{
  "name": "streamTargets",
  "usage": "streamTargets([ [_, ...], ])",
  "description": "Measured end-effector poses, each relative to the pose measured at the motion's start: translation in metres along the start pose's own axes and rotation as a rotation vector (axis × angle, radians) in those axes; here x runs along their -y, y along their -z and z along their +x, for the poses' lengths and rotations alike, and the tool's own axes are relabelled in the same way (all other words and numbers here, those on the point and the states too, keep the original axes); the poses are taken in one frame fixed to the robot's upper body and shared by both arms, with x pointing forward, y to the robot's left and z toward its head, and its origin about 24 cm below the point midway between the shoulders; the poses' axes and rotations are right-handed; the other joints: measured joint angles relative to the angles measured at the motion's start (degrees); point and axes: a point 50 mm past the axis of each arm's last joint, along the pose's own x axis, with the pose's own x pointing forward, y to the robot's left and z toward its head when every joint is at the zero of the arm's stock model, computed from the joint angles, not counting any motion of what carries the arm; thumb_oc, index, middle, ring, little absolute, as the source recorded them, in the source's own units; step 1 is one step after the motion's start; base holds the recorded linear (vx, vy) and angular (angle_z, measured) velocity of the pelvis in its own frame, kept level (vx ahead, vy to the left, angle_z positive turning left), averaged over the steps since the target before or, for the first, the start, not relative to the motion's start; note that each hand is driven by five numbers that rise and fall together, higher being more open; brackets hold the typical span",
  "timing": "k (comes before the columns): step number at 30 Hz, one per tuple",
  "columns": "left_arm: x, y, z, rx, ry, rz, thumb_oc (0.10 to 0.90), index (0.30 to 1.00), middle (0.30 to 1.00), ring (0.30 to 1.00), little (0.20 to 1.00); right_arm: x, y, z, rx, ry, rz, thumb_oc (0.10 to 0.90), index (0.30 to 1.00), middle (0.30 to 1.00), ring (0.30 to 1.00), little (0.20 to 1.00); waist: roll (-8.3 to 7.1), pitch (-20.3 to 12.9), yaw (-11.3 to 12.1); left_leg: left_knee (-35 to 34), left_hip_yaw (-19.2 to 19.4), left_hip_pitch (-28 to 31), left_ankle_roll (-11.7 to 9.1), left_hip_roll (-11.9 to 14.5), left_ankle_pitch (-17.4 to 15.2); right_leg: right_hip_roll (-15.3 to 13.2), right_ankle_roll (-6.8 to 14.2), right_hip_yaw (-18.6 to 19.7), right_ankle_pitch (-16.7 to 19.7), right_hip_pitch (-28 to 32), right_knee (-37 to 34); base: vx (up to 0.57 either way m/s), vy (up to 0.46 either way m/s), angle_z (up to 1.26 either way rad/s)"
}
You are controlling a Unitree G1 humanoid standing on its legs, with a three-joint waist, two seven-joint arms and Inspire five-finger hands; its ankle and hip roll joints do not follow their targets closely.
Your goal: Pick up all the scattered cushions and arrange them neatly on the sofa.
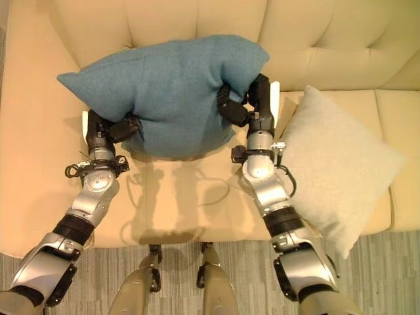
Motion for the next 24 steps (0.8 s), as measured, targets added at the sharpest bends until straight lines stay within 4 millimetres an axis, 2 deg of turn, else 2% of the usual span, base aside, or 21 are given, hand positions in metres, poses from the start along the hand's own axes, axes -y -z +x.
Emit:
streamTargets([
  [1,-0.003,-0.002,0.003,0.006,0.0,0.014,0.8,0.9,0.9,0.9,0.9,0.0,0.0,0.0,0.001,-0.001,0.001,0.58,0.571,0.571,0.571,0.571,0.0,0.0,0.0,-0.01,0.03,-0.11,0.0,-0.02,0.0,-0.01,0.0,0.13,0.0,-0.16,0.0,-0.02,0.016,-0.03],
  [2,-0.007,-0.005,0.006,0.025,0.009,0.051,0.8,0.9,0.9,0.9,0.9,0.0,0.0,0.0,0.001,0.0,0.001,0.762,0.844,0.844,0.844,0.844,0.0,0.0,-0.07,-0.04,0.11,-0.21,0.0,-0.01,0.0,-0.01,0.0,0.42,0.0,-0.31,0.0,-0.02,0.011,-0.06],
  [3,-0.013,-0.012,0.014,0.059,0.014,0.124,0.8,0.9,0.9,0.9,0.9,0.004,-0.002,0.002,0.014,0.011,-0.019,0.8,0.9,0.9,0.9,0.9,0.0,-0.01,0.05,-0.04,0.37,-0.65,0.01,-0.05,-0.01,-0.04,0.0,0.97,0.0,-0.87,0.08,-0.01,0.004,-0.06],
  [7,-0.026,-0.045,0.033,0.166,-0.018,0.188,0.8,0.9,0.9,0.9,0.9,0.017,-0.023,0.018,0.129,0.03,-0.179,0.8,0.9,0.9,0.9,0.9,0.01,-0.01,0.03,-0.02,0.41,-3.04,0.02,0.04,0.03,0.06,-0.32,1.31,0.86,-3.62,0.16,0.0,0.001,-0.04],
  [12,-0.031,-0.047,0.038,0.166,-0.04,0.198,0.8,0.9,0.9,0.9,0.9,0.033,-0.031,0.028,0.165,0.069,-0.309,0.8,0.9,0.9,0.9,0.9,0.02,-0.01,0.22,-0.01,0.35,-3.07,-0.02,0.06,0.18,0.06,-0.31,1.28,1.02,-3.59,0.16,0.01,0.001,0.0],
  [14,-0.035,-0.05,0.039,0.169,-0.06,0.186,0.8,0.9,0.9,0.9,0.9,0.038,-0.033,0.029,0.17,0.113,-0.311,0.8,0.9,0.9,0.9,0.9,0.02,-0.01,0.27,-0.01,0.3,-2.94,-0.03,0.05,0.18,0.05,-0.31,1.24,1.02,-3.37,0.15,0.04,0.0,0.02],
  [17,-0.045,-0.053,0.042,0.165,-0.098,0.155,0.8,0.9,0.9,0.9,0.9,0.054,-0.027,0.032,0.137,0.175,-0.328,0.8,0.9,0.9,0.9,0.9,0.02,-0.01,0.36,-0.02,0.08,-2.53,-0.04,0.06,0.18,0.05,-0.31,1.09,1.02,-2.79,0.09,0.03,-0.016,0.03],
  [18,-0.055,-0.053,0.043,0.157,-0.131,0.144,0.8,0.9,0.9,0.9,0.9,0.068,-0.019,0.033,0.089,0.228,-0.347,0.8,0.9,0.9,0.9,0.9,0.02,-0.01,0.3,-0.02,-0.15,-1.98,-0.04,0.06,0.18,0.06,-0.32,1.0,1.01,-2.08,-0.04,0.01,-0.013,0.06],
  [20,-0.07,-0.052,0.044,0.14,-0.179,0.133,0.8,0.9,0.9,0.9,0.9,0.082,-0.013,0.034,0.038,0.287,-0.331,0.8,0.9,0.9,0.9,0.9,0.02,-0.01,0.39,-0.04,-0.19,-1.57,-0.04,0.06,0.18,0.06,-0.32,1.01,1.01,-1.68,-0.03,0.0,-0.009,0.02],
  [24,-0.095,-0.042,0.038,0.097,-0.269,0.083,0.8,0.9,0.9,0.9,0.9,0.095,-0.004,0.031,-0.016,0.324,-0.333,0.8,0.9,0.9,0.9,0.9,0.02,-0.01,0.2,-0.09,-0.19,-1.54,-0.04,0.06,0.18,0.07,-0.32,1.06,1.0,-1.69,-0.04,0.0,0.0,0.0],
])
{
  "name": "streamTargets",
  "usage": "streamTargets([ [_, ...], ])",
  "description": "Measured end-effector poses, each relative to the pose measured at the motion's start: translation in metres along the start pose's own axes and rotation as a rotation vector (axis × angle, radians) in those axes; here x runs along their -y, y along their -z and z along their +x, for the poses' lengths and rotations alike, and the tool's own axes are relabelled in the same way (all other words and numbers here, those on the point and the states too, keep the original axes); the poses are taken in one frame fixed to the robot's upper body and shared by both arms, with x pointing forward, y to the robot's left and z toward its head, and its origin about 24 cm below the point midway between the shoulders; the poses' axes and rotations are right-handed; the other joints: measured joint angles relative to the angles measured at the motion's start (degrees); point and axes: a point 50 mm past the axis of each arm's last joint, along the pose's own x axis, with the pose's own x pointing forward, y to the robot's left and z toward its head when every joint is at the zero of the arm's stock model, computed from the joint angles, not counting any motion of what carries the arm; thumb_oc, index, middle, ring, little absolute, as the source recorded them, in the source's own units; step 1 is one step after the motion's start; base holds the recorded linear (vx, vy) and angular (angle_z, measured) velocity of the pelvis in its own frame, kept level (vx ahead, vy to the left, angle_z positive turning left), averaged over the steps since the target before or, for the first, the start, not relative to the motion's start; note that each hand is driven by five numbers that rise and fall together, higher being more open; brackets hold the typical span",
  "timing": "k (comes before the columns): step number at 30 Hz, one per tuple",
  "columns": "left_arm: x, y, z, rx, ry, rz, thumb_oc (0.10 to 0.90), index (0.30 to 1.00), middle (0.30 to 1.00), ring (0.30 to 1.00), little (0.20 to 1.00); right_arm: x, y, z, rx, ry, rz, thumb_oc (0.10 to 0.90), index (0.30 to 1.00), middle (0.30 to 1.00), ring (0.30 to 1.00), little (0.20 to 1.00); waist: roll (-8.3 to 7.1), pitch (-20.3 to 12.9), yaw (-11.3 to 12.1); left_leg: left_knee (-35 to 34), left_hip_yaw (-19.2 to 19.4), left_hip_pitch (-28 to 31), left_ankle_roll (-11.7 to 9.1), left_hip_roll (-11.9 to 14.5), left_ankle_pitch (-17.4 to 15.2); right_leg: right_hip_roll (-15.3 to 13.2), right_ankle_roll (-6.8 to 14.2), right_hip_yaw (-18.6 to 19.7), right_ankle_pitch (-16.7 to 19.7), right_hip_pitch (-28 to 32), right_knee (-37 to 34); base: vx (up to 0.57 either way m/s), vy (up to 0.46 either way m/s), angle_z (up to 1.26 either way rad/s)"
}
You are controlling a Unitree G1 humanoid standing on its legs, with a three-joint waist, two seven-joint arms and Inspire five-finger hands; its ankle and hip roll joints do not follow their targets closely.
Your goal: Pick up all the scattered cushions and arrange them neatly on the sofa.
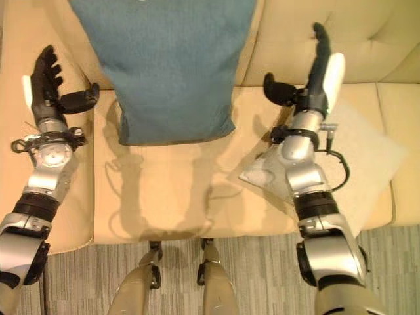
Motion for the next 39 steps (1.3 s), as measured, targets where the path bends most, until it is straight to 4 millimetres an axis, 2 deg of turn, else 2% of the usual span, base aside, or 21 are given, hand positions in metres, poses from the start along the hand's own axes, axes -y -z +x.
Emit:
streamTargets([
  [3,-0.012,0.02,-0.013,-0.051,-0.002,0.024,0.8,0.9,0.9,0.9,0.9,0.001,0.016,-0.012,-0.047,-0.022,-0.001,0.8,0.9,0.9,0.9,0.9,0.0,0.0,0.08,-0.1,-0.11,0.01,0.0,0.03,0.0,0.07,0.03,-0.01,-0.05,-0.01,0.0,0.01,-0.007,0.01],
  [6,-0.026,0.045,-0.052,-0.104,0.06,0.046,0.8,0.9,0.9,0.9,0.9,0.005,0.047,-0.053,-0.119,-0.081,0.017,0.8,0.9,0.9,0.9,0.9,0.01,0.0,0.19,-0.35,-0.56,0.49,-0.01,-0.03,0.0,0.05,0.09,-0.14,-0.18,0.56,-0.03,0.04,-0.022,0.04],
  [7,-0.031,0.065,-0.073,-0.173,0.075,0.057,0.8,0.9,0.9,0.9,0.9,0.003,0.068,-0.077,-0.2,-0.136,0.002,0.8,0.9,0.9,0.9,0.9,0.02,-0.01,0.45,-0.55,-0.6,1.01,-0.01,-0.11,0.0,0.04,0.32,-0.16,-0.38,1.01,-0.02,0.11,-0.055,0.02],
  [8,-0.036,0.076,-0.11,-0.224,0.029,-0.054,0.8,0.9,0.9,0.9,0.9,0.003,0.081,-0.114,-0.286,-0.112,0.106,0.8,0.9,0.9,0.9,0.9,0.03,-0.01,0.88,-1.55,-0.71,3.18,-0.13,-0.07,0.08,0.12,0.31,-0.33,-0.84,2.69,-0.14,0.11,-0.057,0.01],
  [9,-0.039,0.089,-0.132,-0.285,0.019,-0.069,0.8,0.9,0.9,0.9,0.9,0.0,0.092,-0.134,-0.348,-0.141,0.105,0.8,0.9,0.9,0.9,0.9,0.03,-0.01,1.1,-1.93,-0.71,4.89,-0.13,-0.08,0.08,0.14,0.49,-0.37,-1.2,4.38,-0.27,0.08,-0.048,0.01],
  [11,-0.047,0.111,-0.167,-0.406,0.043,-0.036,0.8,0.9,0.9,0.9,0.9,0.0,0.108,-0.162,-0.425,-0.219,0.072,0.8,0.9,0.9,0.9,0.9,0.29,-0.11,1.34,-3.49,-0.81,8.71,-0.19,-0.01,0.1,0.26,0.82,-0.68,-1.7,7.93,-0.98,0.05,-0.039,0.05],
  [16,-0.074,0.134,-0.211,-0.559,0.086,0.062,0.8,0.9,0.9,0.9,0.9,0.011,0.126,-0.195,-0.519,-0.27,0.049,0.8,0.9,0.9,0.9,0.9,0.85,-0.43,1.42,-6.31,-1.49,13.49,-1.04,0.34,0.9,0.74,1.21,-1.52,-2.83,11.86,-0.99,0.03,-0.053,0.07],
  [19,-0.083,0.151,-0.246,-0.702,0.091,0.081,0.8,0.9,0.9,0.9,0.9,0.015,0.133,-0.216,-0.563,-0.347,0.028,0.8,0.9,0.9,0.9,0.9,2.1,-2.41,1.37,-7.39,-1.56,16.89,-1.03,0.71,0.97,1.1,1.28,-2.19,-3.53,14.97,-1.03,-0.02,-0.05,0.05],
  [22,-0.087,0.166,-0.266,-0.804,0.112,0.128,0.8,0.9,0.9,0.9,0.9,0.013,0.139,-0.229,-0.598,-0.402,0.018,0.8,0.9,0.9,0.9,0.9,3.08,-3.66,1.33,-7.76,-1.46,19.36,-1.06,1.08,0.99,1.45,1.47,-2.59,-3.72,17.21,-1.03,-0.01,-0.052,-0.01],
  [23,-0.088,0.172,-0.277,-0.856,0.131,0.157,0.8,0.9,0.9,0.9,0.9,0.012,0.145,-0.243,-0.642,-0.451,0.004,0.8,0.9,0.9,0.9,0.9,3.23,-5.02,1.3,-8.24,-1.43,20.96,-1.07,1.41,0.96,1.76,1.59,-2.63,-4.29,18.59,-1.05,-0.03,-0.054,0.0],
  [28,-0.091,0.187,-0.304,-0.982,0.191,0.246,0.8,0.9,0.9,0.9,0.9,0.007,0.158,-0.281,-0.768,-0.532,-0.012,0.8,0.9,0.9,0.9,0.9,2.74,-8.45,1.31,-8.29,-1.0,23.3,-1.17,2.42,0.82,2.76,1.27,-2.45,-5.02,20.8,-1.44,-0.05,-0.067,-0.05],
  [31,-0.103,0.198,-0.336,-1.122,0.236,0.353,0.8,0.9,0.9,0.9,0.9,0.016,0.173,-0.319,-0.901,-0.609,-0.069,0.8,0.9,0.9,0.9,0.9,2.75,-10.93,1.3,-8.27,-0.69,24.45,-0.74,3.58,0.33,3.92,0.84,-1.63,-5.23,21.71,-1.44,-0.15,-0.128,-0.1],
  [34,-0.108,0.202,-0.347,-1.179,0.235,0.385,0.8,0.9,0.9,0.9,0.9,0.025,0.183,-0.338,-0.981,-0.624,-0.115,0.8,0.9,0.9,0.9,0.9,3.04,-11.0,1.26,-7.55,-1.14,22.99,-0.82,4.59,0.34,4.92,0.65,-2.06,-4.83,21.6,-1.05,-0.2,-0.106,0.07],
  [35,-0.109,0.203,-0.35,-1.193,0.234,0.392,0.8,0.9,0.9,0.9,0.9,0.029,0.184,-0.343,-1.001,-0.626,-0.126,0.8,0.9,0.9,0.9,0.9,3.2,-10.92,1.23,-7.44,-1.28,22.58,-0.81,4.98,0.35,5.21,0.22,-2.63,-5.1,21.47,-1.04,-0.34,-0.079,0.32],
  [36,-0.11,0.205,-0.355,-1.214,0.256,0.421,0.8,0.9,0.9,0.9,0.9,0.034,0.189,-0.35,-1.037,-0.625,-0.149,0.8,0.9,0.9,0.9,0.9,3.73,-10.71,1.23,-4.87,-1.65,20.46,-2.11,6.2,1.42,6.26,-0.54,-3.02,-5.28,20.82,-0.78,-0.33,-0.061,0.3],
  [39,-0.1,0.207,-0.355,-1.216,0.293,0.419,0.8,0.9,0.9,0.9,0.9,0.035,0.192,-0.345,-1.03,-0.635,-0.173,0.8,0.9,0.9,0.9,0.9,4.14,-9.58,1.35,-2.85,-1.64,18.53,-3.74,6.06,2.62,6.4,-3.61,-3.42,-4.28,19.5,-1.41,-0.19,-0.014,0.11],
])
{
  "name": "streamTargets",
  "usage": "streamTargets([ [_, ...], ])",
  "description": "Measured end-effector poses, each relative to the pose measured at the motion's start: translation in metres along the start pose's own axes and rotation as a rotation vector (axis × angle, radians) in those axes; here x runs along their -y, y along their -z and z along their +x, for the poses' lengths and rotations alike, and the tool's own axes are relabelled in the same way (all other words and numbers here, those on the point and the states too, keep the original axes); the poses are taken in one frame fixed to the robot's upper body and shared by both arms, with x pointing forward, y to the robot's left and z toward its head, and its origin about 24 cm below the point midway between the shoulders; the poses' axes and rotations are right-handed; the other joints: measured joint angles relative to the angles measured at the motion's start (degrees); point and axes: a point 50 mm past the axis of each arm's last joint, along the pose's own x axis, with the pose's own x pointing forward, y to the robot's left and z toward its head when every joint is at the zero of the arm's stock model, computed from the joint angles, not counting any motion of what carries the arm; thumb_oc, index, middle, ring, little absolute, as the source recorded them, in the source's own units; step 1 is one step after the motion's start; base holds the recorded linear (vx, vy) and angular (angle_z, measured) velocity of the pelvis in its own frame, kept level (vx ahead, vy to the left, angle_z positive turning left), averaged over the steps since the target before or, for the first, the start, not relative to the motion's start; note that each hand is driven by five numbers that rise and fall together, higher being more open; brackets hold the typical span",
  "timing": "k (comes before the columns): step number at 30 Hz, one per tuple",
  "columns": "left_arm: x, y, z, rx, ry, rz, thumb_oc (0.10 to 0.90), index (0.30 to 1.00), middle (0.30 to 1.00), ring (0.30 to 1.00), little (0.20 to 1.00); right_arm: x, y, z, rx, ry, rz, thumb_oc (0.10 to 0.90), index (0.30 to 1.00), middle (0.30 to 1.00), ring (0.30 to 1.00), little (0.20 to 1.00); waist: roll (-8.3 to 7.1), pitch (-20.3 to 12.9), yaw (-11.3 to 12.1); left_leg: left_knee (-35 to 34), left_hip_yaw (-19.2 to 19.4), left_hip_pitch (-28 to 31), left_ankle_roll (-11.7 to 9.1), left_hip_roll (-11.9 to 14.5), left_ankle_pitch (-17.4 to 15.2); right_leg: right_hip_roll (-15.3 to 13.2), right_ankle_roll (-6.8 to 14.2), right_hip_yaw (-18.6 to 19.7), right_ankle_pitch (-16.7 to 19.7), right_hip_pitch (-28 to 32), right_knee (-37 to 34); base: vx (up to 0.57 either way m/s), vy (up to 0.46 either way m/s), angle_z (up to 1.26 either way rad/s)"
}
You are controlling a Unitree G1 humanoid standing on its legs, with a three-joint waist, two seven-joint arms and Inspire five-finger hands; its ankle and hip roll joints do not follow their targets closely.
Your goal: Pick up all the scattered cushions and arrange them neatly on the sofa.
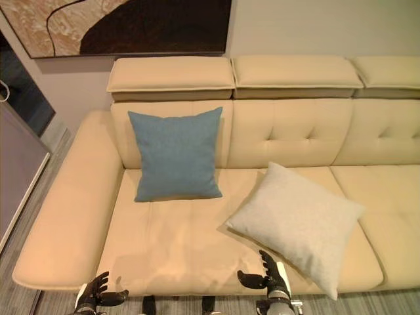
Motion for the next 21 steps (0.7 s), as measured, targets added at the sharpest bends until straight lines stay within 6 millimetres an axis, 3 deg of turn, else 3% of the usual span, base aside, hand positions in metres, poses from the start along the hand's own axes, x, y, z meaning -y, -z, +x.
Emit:
streamTargets([
  [2,0.005,0.003,0.001,-0.027,0.009,-0.002,0.8,0.9,0.9,0.9,0.9,-0.001,-0.004,0.002,0.01,-0.004,-0.003,0.8,0.9,0.9,0.9,0.9,-1.87,1.27,-0.28,4.38,-0.81,-0.21,-0.08,-2.01,-1.62,-2.15,-1.22,0.19,0.82,0.19,-0.05,-0.1,0.035,-0.16],
  [4,0.0,-0.001,0.004,-0.017,0.001,-0.001,0.8,0.9,0.9,0.9,0.9,-0.004,-0.011,0.004,0.04,-0.016,-0.006,0.8,0.9,0.9,0.9,0.9,-4.67,2.2,-0.87,12.19,-1.4,0.05,0.88,-6.62,-6.57,-5.74,-1.0,0.27,0.68,0.72,-0.02,-0.07,0.044,-0.19],
  [6,0.001,-0.003,0.005,-0.01,-0.001,-0.004,0.8,0.9,0.9,0.9,0.9,0.001,-0.013,0.006,0.045,-0.004,-0.015,0.8,0.9,0.9,0.9,0.9,-3.55,1.55,-2.83,15.82,-2.65,1.93,3.5,-8.38,-10.07,-6.2,0.17,0.46,0.23,0.22,0.04,-0.12,0.102,-0.02],
  [9,0.007,-0.017,0.009,0.025,0.016,-0.001,0.8,0.9,0.9,0.9,0.9,0.001,-0.01,0.005,0.034,-0.005,-0.018,0.8,0.9,0.9,0.9,0.9,-2.69,1.16,-4.13,11.22,-5.66,4.19,4.98,-10.29,-13.69,-6.23,1.63,0.54,2.46,-1.27,0.51,-0.14,0.157,0.03],
  [11,0.01,-0.026,0.012,0.052,0.036,0.034,0.8,0.9,0.9,0.9,0.9,-0.009,-0.001,0.004,-0.019,-0.022,-0.006,0.8,0.9,0.9,0.9,0.9,-5.28,0.8,-4.82,5.26,-5.11,5.63,7.0,-12.9,-11.87,-8.72,3.48,2.2,5.13,-3.88,0.83,-0.23,0.182,-0.13],
  [13,0.016,-0.026,0.011,0.051,0.055,0.042,0.8,0.9,0.9,0.9,0.9,-0.018,0.007,0.003,-0.067,-0.039,-0.001,0.8,0.9,0.9,0.9,0.9,-7.28,0.51,-4.44,5.44,-3.47,4.7,8.5,-15.41,-10.44,-10.74,5.36,4.18,3.98,-6.36,1.58,-0.24,0.161,-0.38],
  [15,0.018,-0.025,0.011,0.053,0.071,0.071,0.8,0.9,0.9,0.9,0.9,-0.026,0.01,0.004,-0.092,-0.078,-0.051,0.8,0.9,0.9,0.9,0.9,-6.93,0.76,-3.88,3.83,-0.5,3.79,10.55,-15.48,-9.12,-11.29,10.42,4.81,0.2,-8.76,2.75,-0.19,0.098,-0.65],
  [18,0.008,-0.015,0.012,0.012,0.058,0.124,0.8,0.9,0.9,0.9,0.9,-0.034,0.007,0.004,-0.085,-0.115,-0.084,0.8,0.9,0.9,0.9,0.9,-6.43,1.46,-2.91,2.14,3.69,3.82,12.3,-14.97,-7.43,-10.99,12.52,3.39,-1.55,-10.82,8.52,-0.25,0.058,-0.74],
  [19,0.003,-0.011,0.012,0.0,0.05,0.144,0.8,0.9,0.9,0.9,0.9,-0.035,0.003,0.007,-0.08,-0.119,-0.095,0.8,0.9,0.9,0.9,0.9,-5.81,2.38,-2.87,2.26,4.72,3.75,12.83,-14.42,-7.13,-10.62,13.39,3.22,-2.97,-10.94,13.49,-0.18,0.036,-0.47],
  [21,-0.002,-0.011,0.013,-0.001,0.038,0.164,0.8,0.9,0.9,0.9,0.9,-0.033,0.002,0.01,-0.082,-0.115,-0.101,0.8,0.9,0.9,0.9,0.9,-4.5,3.76,-2.17,1.79,5.68,3.58,13.07,-13.44,-6.37,-10.11,12.63,1.81,-6.91,-10.12,21.58,-0.16,0.025,-0.38],
])
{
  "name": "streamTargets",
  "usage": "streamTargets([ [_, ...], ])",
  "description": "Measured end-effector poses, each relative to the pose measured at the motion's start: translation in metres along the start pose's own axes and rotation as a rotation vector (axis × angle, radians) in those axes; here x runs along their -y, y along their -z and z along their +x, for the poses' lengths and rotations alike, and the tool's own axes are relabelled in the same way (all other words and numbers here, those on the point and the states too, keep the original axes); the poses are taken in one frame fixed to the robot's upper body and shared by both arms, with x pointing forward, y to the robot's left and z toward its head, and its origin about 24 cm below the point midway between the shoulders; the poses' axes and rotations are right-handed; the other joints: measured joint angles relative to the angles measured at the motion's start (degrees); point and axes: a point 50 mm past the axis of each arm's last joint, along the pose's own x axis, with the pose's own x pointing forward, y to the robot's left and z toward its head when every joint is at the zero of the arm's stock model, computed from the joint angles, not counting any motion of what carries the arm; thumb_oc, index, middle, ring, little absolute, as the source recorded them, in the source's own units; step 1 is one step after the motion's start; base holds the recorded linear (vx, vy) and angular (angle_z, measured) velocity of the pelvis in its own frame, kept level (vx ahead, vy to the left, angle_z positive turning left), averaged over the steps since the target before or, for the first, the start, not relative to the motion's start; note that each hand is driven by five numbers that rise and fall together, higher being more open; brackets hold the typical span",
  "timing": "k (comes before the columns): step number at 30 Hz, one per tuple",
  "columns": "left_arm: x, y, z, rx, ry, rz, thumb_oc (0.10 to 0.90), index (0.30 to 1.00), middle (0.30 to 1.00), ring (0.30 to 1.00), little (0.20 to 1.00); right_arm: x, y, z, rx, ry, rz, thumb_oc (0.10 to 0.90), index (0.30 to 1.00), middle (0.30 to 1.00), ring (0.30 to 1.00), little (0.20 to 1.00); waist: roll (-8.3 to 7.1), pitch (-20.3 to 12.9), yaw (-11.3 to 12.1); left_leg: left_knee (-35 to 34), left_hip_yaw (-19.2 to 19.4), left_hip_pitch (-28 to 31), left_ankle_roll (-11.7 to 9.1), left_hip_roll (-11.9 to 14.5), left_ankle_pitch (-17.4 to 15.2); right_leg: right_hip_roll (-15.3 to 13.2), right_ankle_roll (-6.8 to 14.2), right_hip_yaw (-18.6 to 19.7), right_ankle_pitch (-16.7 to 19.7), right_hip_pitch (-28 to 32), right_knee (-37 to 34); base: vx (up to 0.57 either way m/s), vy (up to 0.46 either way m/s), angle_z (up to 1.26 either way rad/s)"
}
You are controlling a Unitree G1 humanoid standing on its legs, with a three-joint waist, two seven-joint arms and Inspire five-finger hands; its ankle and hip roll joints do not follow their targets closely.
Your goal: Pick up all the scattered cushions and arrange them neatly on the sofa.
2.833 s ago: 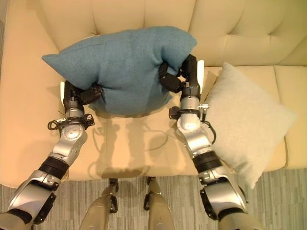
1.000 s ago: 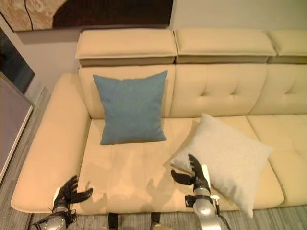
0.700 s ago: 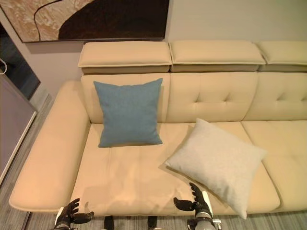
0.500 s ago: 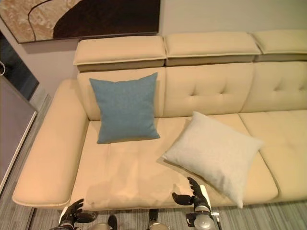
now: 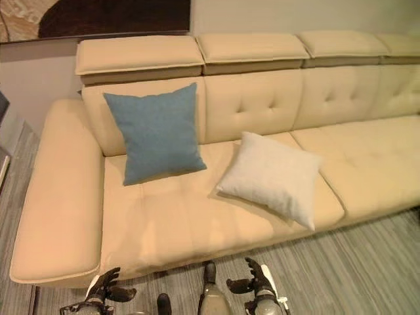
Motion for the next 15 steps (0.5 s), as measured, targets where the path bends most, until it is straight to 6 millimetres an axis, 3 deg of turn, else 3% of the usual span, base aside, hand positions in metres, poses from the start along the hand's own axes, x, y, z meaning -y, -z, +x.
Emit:
streamTargets([
  [1,-0.003,-0.001,0.001,0.005,-0.005,0.018,0.8,0.9,0.9,0.9,0.9,0.001,0.001,0.0,-0.001,0.001,-0.003,0.8,0.9,0.9,0.9,0.9,0.21,0.24,0.57,-0.2,0.03,-0.44,-0.17,0.03,0.23,0.01,-0.16,0.01,-2.02,0.91,2.15,-0.21,-0.008,-0.23],
  [3,-0.013,-0.001,0.002,-0.001,-0.032,0.008,0.8,0.9,0.9,0.9,0.9,0.001,0.004,0.002,-0.024,-0.006,-0.035,0.8,0.9,0.9,0.9,0.9,1.1,0.33,1.36,0.03,1.23,-3.53,1.13,2.09,3.19,1.2,-1.75,-1.58,-10.82,4.5,14.5,-0.22,-0.098,-0.16],
  [4,-0.015,0.004,0.001,-0.023,-0.041,0.007,0.8,0.9,0.9,0.9,0.9,-0.001,0.008,0.002,-0.044,-0.013,-0.048,0.8,0.9,0.9,0.9,0.9,1.04,0.34,2.45,-1.85,2.01,-2.24,0.7,2.66,4.63,1.61,-3.76,-1.46,-12.46,7.24,17.4,-0.11,-0.187,-0.41],
  [5,-0.016,0.012,-0.001,-0.05,-0.043,0.012,0.8,0.9,0.9,0.9,0.9,-0.002,0.008,0.002,-0.047,-0.017,-0.05,0.8,0.9,0.9,0.9,0.9,1.08,-0.19,3.81,-3.09,2.79,-1.4,-0.7,3.31,5.51,2.89,-3.46,-2.0,-13.68,10.99,14.52,-0.07,-0.211,-0.72],
  [7,-0.024,0.023,-0.004,-0.081,-0.064,0.016,0.8,0.9,0.9,0.9,0.9,-0.01,0.007,0.0,-0.042,-0.033,-0.034,0.8,0.9,0.9,0.9,0.9,-0.58,-2.02,5.53,-2.64,4.05,-3.85,-5.83,4.07,4.55,4.55,-5.57,-1.74,-15.19,16.07,2.28,-0.02,-0.133,-0.77],
  [8,-0.025,0.026,-0.004,-0.1,-0.069,0.01,0.8,0.9,0.9,0.9,0.9,-0.012,-0.001,0.003,-0.022,-0.036,-0.029,0.8,0.9,0.9,0.9,0.9,-1.2,-2.29,5.58,-2.15,2.92,-5.5,-7.61,4.6,5.83,6.49,-8.22,-1.41,-14.67,18.09,-5.56,-0.01,-0.116,-0.38],
  [9,-0.021,0.026,-0.004,-0.107,-0.056,0.009,0.8,0.9,0.9,0.9,0.9,-0.011,-0.003,0.004,-0.016,-0.031,-0.029,0.8,0.9,0.9,0.9,0.9,0.0,-2.02,5.27,-2.9,1.01,-5.81,-11.06,5.89,6.49,8.46,-8.64,-1.19,-13.38,19.25,-9.17,0.0,-0.11,-0.26],
  [11,-0.014,0.029,-0.006,-0.114,-0.027,0.012,0.8,0.9,0.9,0.9,0.9,-0.011,0.006,0.0,-0.042,-0.034,-0.03,0.8,0.9,0.9,0.9,0.9,-0.33,-2.43,5.03,-4.11,-0.53,-5.64,-15.04,6.12,3.59,9.01,-11.61,-1.8,-9.43,19.37,-11.32,0.0,-0.105,0.02],
  [13,-0.009,0.026,-0.005,-0.11,-0.014,0.009,0.8,0.9,0.9,0.9,0.9,-0.012,0.023,-0.007,-0.089,-0.037,-0.033,0.8,0.9,0.9,0.9,0.9,-1.84,-2.59,4.94,-1.09,-0.82,-6.09,-11.99,5.63,1.99,7.77,-13.36,-2.82,-7.25,19.87,-13.77,0.01,-0.047,0.12],
  [15,-0.009,0.025,-0.005,-0.108,-0.015,0.007,0.8,0.9,0.9,0.9,0.9,-0.01,0.035,-0.011,-0.133,-0.028,-0.021,0.8,0.9,0.9,0.9,0.9,-2.24,-2.87,3.67,2.58,-2.43,-5.48,-10.15,6.05,0.84,7.73,-13.42,-2.89,-5.86,20.19,-15.27,-0.01,-0.008,0.04],
])
